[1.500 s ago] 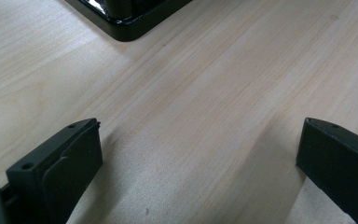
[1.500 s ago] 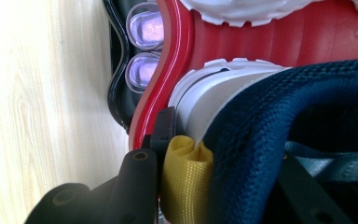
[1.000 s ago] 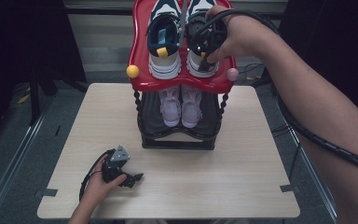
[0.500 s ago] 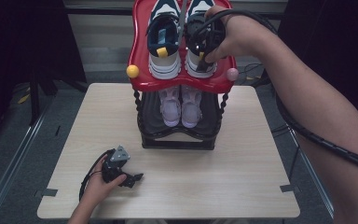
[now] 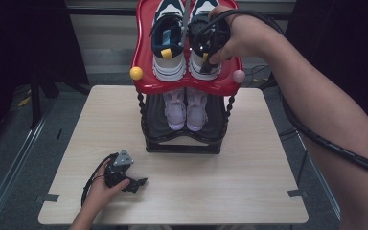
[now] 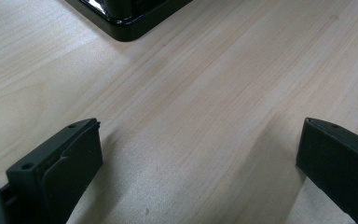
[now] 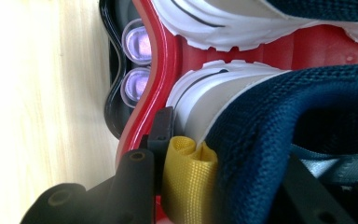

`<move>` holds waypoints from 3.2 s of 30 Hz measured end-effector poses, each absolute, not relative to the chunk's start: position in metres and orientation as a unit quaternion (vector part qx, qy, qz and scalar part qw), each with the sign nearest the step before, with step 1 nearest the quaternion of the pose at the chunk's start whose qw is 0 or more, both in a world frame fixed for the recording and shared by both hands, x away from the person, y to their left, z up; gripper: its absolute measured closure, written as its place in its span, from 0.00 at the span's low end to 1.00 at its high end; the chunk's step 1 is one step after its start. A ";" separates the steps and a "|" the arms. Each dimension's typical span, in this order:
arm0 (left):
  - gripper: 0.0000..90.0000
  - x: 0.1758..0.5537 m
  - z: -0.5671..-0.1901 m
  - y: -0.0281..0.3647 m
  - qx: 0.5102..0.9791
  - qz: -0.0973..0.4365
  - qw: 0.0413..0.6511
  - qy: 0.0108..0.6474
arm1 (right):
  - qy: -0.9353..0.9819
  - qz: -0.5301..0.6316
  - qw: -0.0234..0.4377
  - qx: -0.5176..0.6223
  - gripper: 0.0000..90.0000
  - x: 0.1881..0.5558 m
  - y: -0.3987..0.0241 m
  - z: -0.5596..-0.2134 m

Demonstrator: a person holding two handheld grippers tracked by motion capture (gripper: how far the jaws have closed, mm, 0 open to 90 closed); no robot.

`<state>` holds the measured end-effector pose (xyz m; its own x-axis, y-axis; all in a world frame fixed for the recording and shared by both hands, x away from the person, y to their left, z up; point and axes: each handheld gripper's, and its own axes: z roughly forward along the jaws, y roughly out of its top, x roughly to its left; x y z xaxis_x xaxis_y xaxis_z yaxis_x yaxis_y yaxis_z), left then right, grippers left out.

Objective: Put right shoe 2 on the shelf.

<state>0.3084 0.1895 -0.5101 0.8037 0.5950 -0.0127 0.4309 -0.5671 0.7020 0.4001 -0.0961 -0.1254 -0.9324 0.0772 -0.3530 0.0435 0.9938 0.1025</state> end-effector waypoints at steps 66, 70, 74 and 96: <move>0.00 0.308 -0.510 0.189 0.877 0.108 0.364 0.295 | 0.969 0.110 0.161 0.151 0.26 0.393 -0.104 -0.101; 0.00 0.308 -0.510 0.189 0.877 0.108 0.364 0.295 | 0.968 0.115 0.151 0.167 0.22 0.391 -0.107 -0.096; 0.00 0.308 -0.510 0.189 0.877 0.108 0.364 0.295 | 0.966 0.114 0.153 0.173 0.22 0.389 -0.111 -0.090; 0.00 0.308 -0.510 0.189 0.877 0.108 0.363 0.295 | 0.968 0.087 0.133 0.193 0.24 0.376 -0.130 -0.086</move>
